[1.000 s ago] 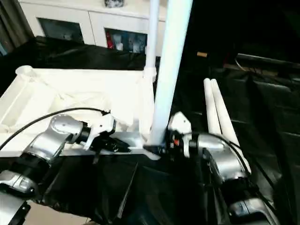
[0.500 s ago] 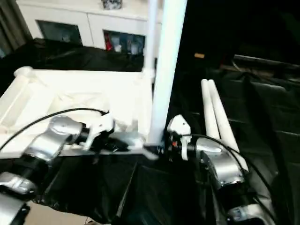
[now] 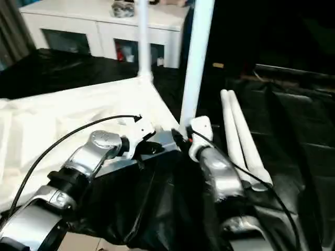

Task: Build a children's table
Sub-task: Rotate leg to tighten

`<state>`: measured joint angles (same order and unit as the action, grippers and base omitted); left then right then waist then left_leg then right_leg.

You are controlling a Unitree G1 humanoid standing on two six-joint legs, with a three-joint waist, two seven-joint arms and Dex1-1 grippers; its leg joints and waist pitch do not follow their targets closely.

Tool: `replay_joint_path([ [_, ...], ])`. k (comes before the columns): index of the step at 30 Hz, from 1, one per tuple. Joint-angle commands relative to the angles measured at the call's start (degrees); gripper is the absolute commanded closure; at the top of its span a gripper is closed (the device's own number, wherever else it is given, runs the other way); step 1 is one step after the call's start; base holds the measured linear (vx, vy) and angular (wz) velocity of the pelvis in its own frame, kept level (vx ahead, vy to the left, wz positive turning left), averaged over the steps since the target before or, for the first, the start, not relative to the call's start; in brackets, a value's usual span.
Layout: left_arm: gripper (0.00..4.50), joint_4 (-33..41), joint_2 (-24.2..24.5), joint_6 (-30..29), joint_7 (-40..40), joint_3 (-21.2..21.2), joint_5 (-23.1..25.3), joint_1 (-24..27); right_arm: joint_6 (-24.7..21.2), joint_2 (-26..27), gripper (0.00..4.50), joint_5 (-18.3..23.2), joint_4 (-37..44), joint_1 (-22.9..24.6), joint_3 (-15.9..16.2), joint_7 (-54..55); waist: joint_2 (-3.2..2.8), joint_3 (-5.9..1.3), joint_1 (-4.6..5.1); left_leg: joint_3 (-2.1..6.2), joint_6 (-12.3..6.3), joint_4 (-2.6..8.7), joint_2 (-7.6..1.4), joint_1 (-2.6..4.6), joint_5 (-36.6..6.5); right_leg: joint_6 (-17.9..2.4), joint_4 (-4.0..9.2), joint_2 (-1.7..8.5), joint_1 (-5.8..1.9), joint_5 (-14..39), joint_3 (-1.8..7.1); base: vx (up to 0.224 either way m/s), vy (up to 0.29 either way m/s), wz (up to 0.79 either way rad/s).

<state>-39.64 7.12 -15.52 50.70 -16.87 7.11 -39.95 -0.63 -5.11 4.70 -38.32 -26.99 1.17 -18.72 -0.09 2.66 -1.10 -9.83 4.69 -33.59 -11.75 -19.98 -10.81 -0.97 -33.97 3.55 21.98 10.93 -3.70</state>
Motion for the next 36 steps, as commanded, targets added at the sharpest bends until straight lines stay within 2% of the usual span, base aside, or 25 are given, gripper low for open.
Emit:
replay_joint_path([
  [1,4.50,-1.20,-1.98,1.31,3.69,-5.20,0.18,0.64,0.49,2.26,1.16,0.07,0.92,-1.02,3.70,-5.81,0.24,-2.66,0.20,0.65,-1.58,4.49,-1.15,0.20,-19.31,-8.52,5.73,4.23,-1.40,24.61,2.32,0.000,0.000,0.00],
  [4,4.50,-0.99,-0.53,2.55,5.88,-4.87,0.45,0.89,1.25,0.78,0.93,0.26,1.71,-0.73,3.31,-9.23,0.23,-2.84,0.17,0.51,-2.21,4.42,-1.22,-0.03,-17.30,-9.57,5.38,4.30,-1.68,21.42,2.50,0.000,0.000,0.00],
  [5,4.50,-0.46,0.91,3.33,7.87,-4.87,0.36,1.35,1.60,-0.83,0.72,0.63,2.39,-0.45,3.27,-11.81,0.25,-3.03,0.10,0.43,-2.65,4.28,-1.27,-0.07,-16.07,-10.32,5.13,4.33,-1.85,19.16,2.61,0.000,0.000,0.00],
  [6,4.50,-0.26,1.72,4.69,9.00,-5.02,0.32,1.60,2.24,-1.71,0.67,0.27,2.32,-0.49,3.52,-12.34,-0.02,-3.10,0.09,0.41,-2.88,4.25,-1.31,-0.15,-15.31,-10.77,4.91,4.27,-1.94,17.65,2.65,0.000,0.000,0.00],
  [9,4.50,0.54,4.66,8.90,13.00,-5.22,-0.36,2.50,4.94,-5.08,0.67,-0.09,1.98,-0.42,4.58,-16.46,-0.05,-3.49,0.00,0.14,-3.89,3.87,-1.38,-0.38,-11.01,-13.52,3.94,4.19,-2.40,9.31,2.70,0.034,-0.011,0.02],
  [12,4.50,0.53,5.73,9.58,14.48,-4.88,-0.71,2.72,5.49,-6.38,0.67,0.67,2.58,-0.04,5.10,-20.15,-0.26,-3.67,-0.08,0.05,-4.87,3.72,-1.42,-0.39,-8.47,-14.70,3.41,4.03,-2.64,4.26,2.71,0.000,0.000,0.00],
  [14,4.50,1.18,8.52,11.35,19.29,-4.86,-1.62,3.28,3.39,-10.23,0.67,2.99,6.94,2.02,6.91,-31.26,-0.28,-3.64,-0.44,0.00,-5.99,3.67,-1.47,-0.41,-7.43,-15.55,3.11,4.01,-2.86,1.85,2.70,0.000,0.000,0.00],
  [17,4.50,1.80,10.67,12.54,22.97,-4.79,-2.40,3.80,1.23,-12.39,0.67,4.37,9.58,3.05,7.55,-37.63,-0.41,-3.54,-0.70,0.02,-6.59,3.77,-1.76,-0.35,-8.06,-15.94,3.08,3.96,-2.93,1.82,2.64,0.000,0.000,0.00],
  [19,4.50,2.46,11.83,13.08,24.86,-4.88,-3.01,4.14,0.30,-13.46,0.83,5.24,10.33,3.23,7.89,-39.78,-0.40,-3.33,-0.78,-0.13,-5.52,3.94,-1.93,-0.08,-9.98,-15.93,3.36,3.97,-2.59,4.90,2.55,0.000,0.000,0.00],
  [22,4.50,2.94,13.17,13.90,26.64,-5.08,-3.29,4.43,-0.94,-14.68,1.11,6.16,11.20,3.41,8.34,-42.11,-0.52,-3.07,-0.84,-0.14,-3.70,4.12,-1.82,0.18,-12.96,-14.75,3.91,4.04,-2.35,11.02,2.62,0.000,0.000,0.00],
  [23,4.50,3.42,14.74,15.20,28.58,-5.65,-3.00,4.84,-2.26,-16.27,1.20,6.47,12.43,3.86,9.36,-45.12,-0.52,-3.12,-0.92,-0.02,-3.47,4.19,-1.83,0.10,-13.10,-14.22,4.00,4.01,-2.56,11.73,2.66,0.000,0.000,0.00],
  [27,4.50,4.23,16.19,15.89,31.44,-6.07,-3.36,5.37,-5.19,-18.20,1.56,6.75,14.67,4.73,10.75,-49.19,-0.51,-3.20,-0.94,-0.03,-3.55,4.13,-1.82,-0.06,-11.84,-14.49,3.68,3.91,-2.58,9.31,2.63,0.000,0.000,0.00],
  [30,4.50,4.36,16.51,15.96,32.05,-6.00,-3.40,5.47,-5.59,-18.64,1.80,6.26,15.06,5.06,11.40,-50.40,-0.49,-3.27,-1.02,-0.08,-3.68,4.04,-1.83,-0.05,-11.00,-14.82,3.52,3.95,-2.54,8.06,2.66,0.000,0.000,0.00],
  [36,4.50,3.43,15.57,14.48,30.14,-5.30,-3.66,4.94,-7.56,-17.44,1.91,7.19,15.13,5.78,11.70,-49.71,-0.43,-3.08,-1.00,-0.09,-3.17,4.16,-1.79,0.06,-11.65,-14.58,3.76,3.99,-2.43,10.01,2.66,0.000,0.000,0.00],
])
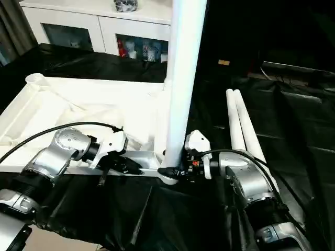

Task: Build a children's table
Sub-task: Rotate leg to tighten

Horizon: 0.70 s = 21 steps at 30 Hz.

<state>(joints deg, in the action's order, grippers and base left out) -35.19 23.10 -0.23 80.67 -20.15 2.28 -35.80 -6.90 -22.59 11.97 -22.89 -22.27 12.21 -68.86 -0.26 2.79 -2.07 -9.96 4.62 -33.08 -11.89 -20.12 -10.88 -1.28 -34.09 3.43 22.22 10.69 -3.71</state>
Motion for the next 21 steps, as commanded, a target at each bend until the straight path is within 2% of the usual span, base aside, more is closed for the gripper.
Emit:
replay_joint_path([
  [1,4.50,-1.58,-1.45,-2.14,-1.82,-1.62,1.17,0.53,-2.18,1.06,1.91,0.54,-0.36,1.60,0.31,1.55,-0.11,-3.15,-0.05,0.03,-3.06,3.66,-1.66,0.20,-11.75,-14.11,3.93,4.17,-2.62,10.85,2.69,0.000,0.000,0.00],
  [4,4.50,-2.36,-2.96,-3.90,-4.96,-1.05,1.43,0.00,-2.84,2.59,1.91,0.91,-0.24,2.37,-0.52,4.14,-0.03,-2.81,-0.01,0.04,-2.52,3.87,-1.60,0.35,-13.74,-13.08,4.42,4.18,-2.28,15.25,2.73,0.000,0.000,0.00],
  [5,4.50,-2.77,-3.64,-4.63,-6.48,-0.86,1.67,-0.34,-2.61,3.48,1.91,0.77,-0.53,2.51,-1.13,5.94,-0.02,-2.59,-0.06,0.02,-2.11,3.88,-1.56,0.87,-15.70,-12.38,5.00,4.29,-1.83,18.83,2.76,0.000,0.000,0.00],
  [7,4.50,-3.48,-4.60,-5.26,-8.73,-0.62,2.15,-0.89,-2.10,4.67,1.91,-0.09,-1.46,2.32,-1.85,9.15,0.13,-2.49,0.17,0.27,-1.40,3.97,-1.44,0.81,-16.84,-11.04,5.33,4.46,-1.88,23.19,2.69,0.000,0.000,0.00],
  [8,4.50,-5.03,-6.71,-6.50,-13.14,-0.23,3.07,-2.05,-0.51,7.11,1.91,-2.03,-3.86,1.58,-3.20,16.09,0.19,-2.43,0.37,0.42,-1.02,4.03,-1.41,0.76,-17.33,-10.11,5.51,4.40,-1.75,25.03,2.63,0.000,0.000,0.00],
  [9,4.50,-5.03,-6.71,-6.50,-13.14,-0.23,3.07,-2.05,-0.51,7.11,1.91,-2.03,-3.86,1.58,-3.20,16.09,0.20,-2.31,0.52,0.42,-0.80,4.08,-1.35,0.71,-17.84,-9.52,5.67,4.37,-1.57,26.40,2.58,0.000,0.000,0.00],
  [10,4.50,-6.69,-9.43,-8.16,-17.66,0.21,3.68,-3.35,1.15,9.91,1.92,-3.81,-7.23,0.18,-4.74,24.34,0.20,-2.22,0.73,0.45,-0.20,3.96,-1.17,0.88,-18.78,-8.41,6.04,4.53,-1.29,29.66,2.49,0.000,0.000,0.00],
  [11,4.50,-7.44,-11.05,-9.14,-19.86,0.44,3.83,-3.99,1.58,11.34,1.92,-4.30,-8.83,-0.59,-5.44,27.83,0.22,-2.19,0.87,0.76,0.18,3.98,-1.07,1.03,-19.60,-7.36,6.34,4.65,-1.22,32.52,2.23,-0.054,0.006,-0.05],
  [12,4.50,-7.79,-11.98,-9.73,-21.05,0.57,3.86,-4.32,1.69,12.12,1.92,-4.48,-9.65,-1.02,-5.80,29.68,0.33,-2.15,1.04,0.88,0.10,3.94,-0.92,0.88,-19.94,-6.29,6.60,4.64,-1.33,34.18,2.01,-0.054,0.006,-0.05],
  [13,4.50,-8.50,-13.59,-10.38,-23.29,0.61,4.15,-4.93,1.96,13.65,1.92,-4.79,-11.18,-1.89,-6.41,33.28,0.33,-2.15,1.04,0.88,0.10,3.94,-0.92,0.88,-19.94,-6.29,6.60,4.64,-1.33,34.18,2.01,0.000,0.000,0.00],
  [14,4.50,-8.96,-14.62,-10.81,-24.77,0.60,4.35,-5.33,2.05,14.69,1.92,-5.04,-12.06,-2.41,-6.84,35.68,0.21,-2.12,1.18,0.94,-0.11,3.86,-0.85,1.14,-20.76,-5.46,7.06,4.60,-0.95,35.45,1.86,0.000,0.000,0.00],
  [16,4.50,-10.12,-17.28,-11.95,-28.44,0.78,4.67,-6.27,2.01,17.43,1.92,-5.54,-14.41,-3.99,-7.86,41.52,0.16,-2.16,1.43,1.09,-0.31,4.04,-0.82,0.93,-21.12,-5.33,7.15,4.58,-1.12,34.97,1.69,0.000,0.000,0.00],
  [19,4.50,-12.01,-20.70,-12.76,-32.68,1.00,5.39,-7.64,3.08,21.01,1.92,-7.83,-17.47,-6.27,-7.72,48.36,-0.05,-2.40,1.97,1.07,-0.48,4.26,-1.03,0.89,-21.22,-6.53,6.97,4.41,-1.05,30.53,1.71,0.000,0.000,0.00],
  [21,4.50,-12.98,-21.70,-12.42,-33.90,0.71,6.04,-8.37,4.27,22.31,1.92,-8.80,-18.77,-7.31,-6.83,49.00,0.14,-2.33,2.15,1.05,-0.92,4.34,-0.92,0.72,-21.51,-7.17,6.84,4.31,-1.21,28.99,1.77,0.000,0.000,0.00],
])
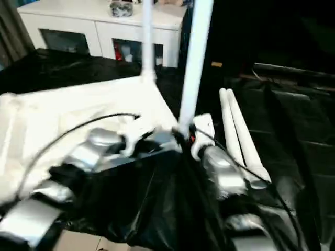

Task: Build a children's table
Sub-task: Rotate leg to tighten

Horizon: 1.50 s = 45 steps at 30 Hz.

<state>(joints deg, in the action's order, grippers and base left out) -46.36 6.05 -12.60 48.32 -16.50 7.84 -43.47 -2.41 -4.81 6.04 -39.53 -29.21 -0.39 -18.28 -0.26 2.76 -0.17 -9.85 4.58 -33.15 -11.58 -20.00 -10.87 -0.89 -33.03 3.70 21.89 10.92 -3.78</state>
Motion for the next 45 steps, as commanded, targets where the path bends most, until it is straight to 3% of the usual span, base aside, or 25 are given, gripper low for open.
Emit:
replay_joint_path([
  [1,4.50,-2.21,-4.89,0.06,-1.95,-2.94,0.82,-0.94,0.64,4.82,1.58,-3.33,-2.85,-0.74,6.03,-1.46,0.18,-2.31,0.29,0.93,-1.07,4.42,-1.20,0.51,-21.62,-7.68,5.74,4.08,-0.88,28.56,1.87,0.000,0.000,0.00],
  [6,4.50,-1.35,-2.76,3.28,1.59,-3.63,1.22,-0.02,2.42,3.62,1.02,-1.67,-2.44,-0.92,4.60,-4.85,0.29,-2.32,0.07,0.75,-2.51,4.52,-1.29,0.37,-20.66,-8.46,5.74,4.37,-0.97,26.92,2.14,0.000,0.000,0.00],
  [8,4.50,0.16,-1.16,3.73,4.68,-3.75,0.27,1.32,4.61,1.33,0.79,-2.11,-1.94,-0.50,4.85,-7.32,0.29,-2.53,0.04,0.69,-2.92,4.58,-1.49,-0.05,-18.86,-9.50,5.17,4.43,-1.37,23.35,2.33,0.000,0.000,0.00],
  [11,4.50,1.18,0.53,4.98,7.55,-2.98,-0.77,2.38,7.62,-1.79,0.74,-2.83,-1.48,0.03,5.61,-11.33,0.39,-2.80,-0.01,0.37,-3.38,4.38,-1.58,-0.10,-16.23,-11.65,4.52,4.35,-1.60,17.84,2.51,0.000,0.000,0.00],
  [16,4.50,2.49,2.83,8.69,12.35,-0.76,-3.75,3.49,6.75,-6.88,0.74,0.27,3.10,2.70,7.14,-25.02,0.50,-3.36,-0.47,0.03,-6.81,3.63,-1.57,-0.59,-9.25,-14.53,3.26,4.25,-2.52,6.90,2.56,0.051,-0.012,0.02],
  [17,4.50,2.83,3.52,8.81,13.71,-0.57,-4.16,3.69,5.98,-8.12,0.74,1.13,4.81,3.61,7.54,-28.30,0.39,-3.66,-0.59,-0.01,-8.62,3.41,-1.72,-0.66,-5.73,-16.12,2.43,4.25,-2.76,0.84,2.59,0.062,-0.016,0.00],
  [19,4.50,3.27,4.63,8.90,15.86,-0.39,-4.60,3.98,4.71,-9.78,0.74,2.19,7.15,4.81,8.02,-32.69,0.43,-3.79,-0.74,-0.03,-10.12,3.15,-1.78,-0.69,-3.15,-17.09,1.87,4.16,-2.84,-4.10,2.58,0.031,-0.008,0.00],
  [21,4.50,4.03,6.45,9.04,19.24,-0.61,-5.08,4.39,2.13,-12.23,0.74,3.94,10.37,6.26,8.72,-37.83,0.54,-3.88,-1.17,-0.03,-11.24,3.01,-1.81,-0.55,-1.80,-17.56,1.65,4.09,-3.05,-6.06,2.52,0.000,0.000,0.00],
  [24,4.50,5.28,9.03,8.96,23.81,-1.33,-5.68,5.06,-0.15,-15.20,1.00,5.57,12.99,7.40,9.81,-43.40,0.34,-3.60,-1.92,-0.28,-10.37,3.15,-2.28,-0.43,-3.40,-17.34,1.80,4.06,-2.74,-2.73,2.39,0.000,0.000,0.00],
  [28,4.50,6.10,12.52,10.05,28.71,-2.43,-5.77,5.81,-2.78,-18.53,1.24,6.17,15.28,8.27,11.45,-49.24,0.23,-3.22,-2.04,-0.39,-6.70,3.50,-2.26,-0.15,-8.48,-16.10,2.60,4.00,-2.38,5.47,2.51,0.000,0.000,0.00],
  [31,4.50,5.92,13.74,10.50,30.24,-2.37,-5.58,5.86,-4.10,-19.80,1.45,6.02,16.51,8.70,11.92,-51.55,0.30,-3.22,-2.12,-0.37,-5.24,3.55,-2.24,-0.07,-9.54,-15.26,2.74,4.05,-2.29,7.53,2.64,0.000,0.000,0.00],
  [39,4.50,6.82,15.81,10.46,32.20,-2.85,-5.51,6.29,-6.97,-21.31,1.85,6.70,18.28,8.91,13.10,-54.06,0.55,-3.66,-2.39,-0.42,-5.93,3.09,-2.03,-0.38,-5.86,-15.59,2.03,4.03,-2.47,3.44,2.69,0.000,0.000,0.00],
  [45,4.50,6.29,13.81,8.21,27.50,-2.11,-5.17,6.20,-9.23,-18.47,1.86,7.09,18.04,9.95,11.37,-49.29,0.72,-3.46,-2.61,-0.41,-5.04,3.13,-2.02,-0.30,-7.42,-14.67,2.39,4.14,-2.21,7.50,2.72,0.000,0.000,0.00],
])
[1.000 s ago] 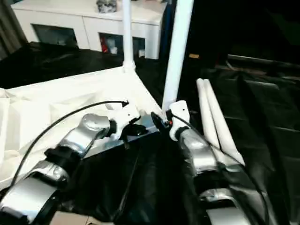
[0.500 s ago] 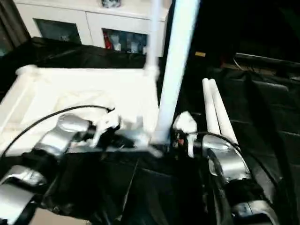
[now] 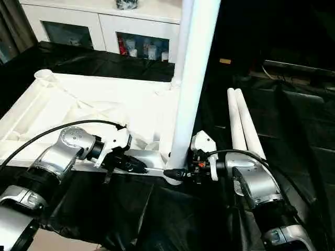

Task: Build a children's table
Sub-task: Rotate leg to tighten

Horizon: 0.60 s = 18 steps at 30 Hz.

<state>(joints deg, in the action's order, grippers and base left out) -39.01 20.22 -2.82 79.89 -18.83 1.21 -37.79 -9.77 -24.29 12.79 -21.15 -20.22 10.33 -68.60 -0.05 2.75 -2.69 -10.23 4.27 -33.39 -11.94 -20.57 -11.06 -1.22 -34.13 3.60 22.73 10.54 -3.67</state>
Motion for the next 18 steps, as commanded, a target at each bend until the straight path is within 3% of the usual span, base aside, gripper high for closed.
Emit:
replay_joint_path([
  [1,4.50,-1.48,-1.17,-2.18,-5.96,0.37,1.81,0.34,-1.40,2.10,1.86,-0.05,-0.97,1.08,-0.01,3.74,0.47,-3.38,-0.05,-0.02,-4.50,3.44,-1.70,0.34,-7.72,-14.20,3.57,4.23,-2.95,8.65,2.61,0.000,0.000,0.00],
  [4,4.50,-2.38,-4.04,-4.48,-11.63,0.67,2.71,-0.16,1.30,5.79,1.86,-2.96,-4.46,0.68,-1.72,14.41,0.77,-2.91,0.52,0.12,-2.16,3.73,-1.46,0.69,-12.04,-12.32,4.62,4.36,-2.49,17.45,2.58,0.000,0.000,0.00],
  [5,4.50,-2.51,-5.26,-5.49,-13.58,0.79,2.88,-0.31,2.25,7.09,1.87,-3.98,-5.91,0.39,-2.19,18.04,0.70,-2.71,0.87,0.30,-1.07,3.90,-1.35,0.77,-13.99,-10.83,5.05,4.43,-2.36,22.19,2.50,0.000,0.000,0.00],
  [8,4.50,-2.60,-8.43,-7.48,-17.47,0.49,3.35,-0.46,3.20,10.36,1.87,-5.44,-9.10,-0.54,-3.23,26.27,0.82,-2.47,1.64,0.71,-0.43,4.06,-1.17,1.16,-17.83,-7.84,6.09,4.52,-1.95,29.75,2.28,0.000,0.000,0.00],
  [9,4.50,-2.75,-10.57,-8.56,-20.03,0.15,3.72,-0.62,3.19,12.51,1.87,-6.12,-10.82,-1.23,-3.88,31.28,0.61,-2.45,1.64,0.79,-0.39,4.14,-1.17,1.20,-18.04,-7.68,6.16,4.57,-1.85,29.97,2.32,0.000,0.000,0.00],
  [13,4.50,-3.76,-14.86,-10.46,-26.37,0.14,4.55,-1.63,3.99,16.90,1.87,-7.73,-14.73,-3.48,-5.61,41.63,0.86,-2.41,2.58,0.84,-0.44,4.10,-0.90,1.24,-19.98,-6.85,6.52,4.30,-1.41,31.44,2.04,0.000,0.000,0.00],
  [18,4.50,-4.51,-18.41,-10.68,-30.66,-0.78,6.30,-2.62,7.23,21.88,1.87,-9.47,-18.54,-7.19,-6.79,50.78,0.60,-2.54,3.09,1.19,-0.70,4.35,-0.86,1.03,-21.52,-6.18,6.81,4.46,-1.41,31.58,1.74,0.000,0.000,0.00],
])
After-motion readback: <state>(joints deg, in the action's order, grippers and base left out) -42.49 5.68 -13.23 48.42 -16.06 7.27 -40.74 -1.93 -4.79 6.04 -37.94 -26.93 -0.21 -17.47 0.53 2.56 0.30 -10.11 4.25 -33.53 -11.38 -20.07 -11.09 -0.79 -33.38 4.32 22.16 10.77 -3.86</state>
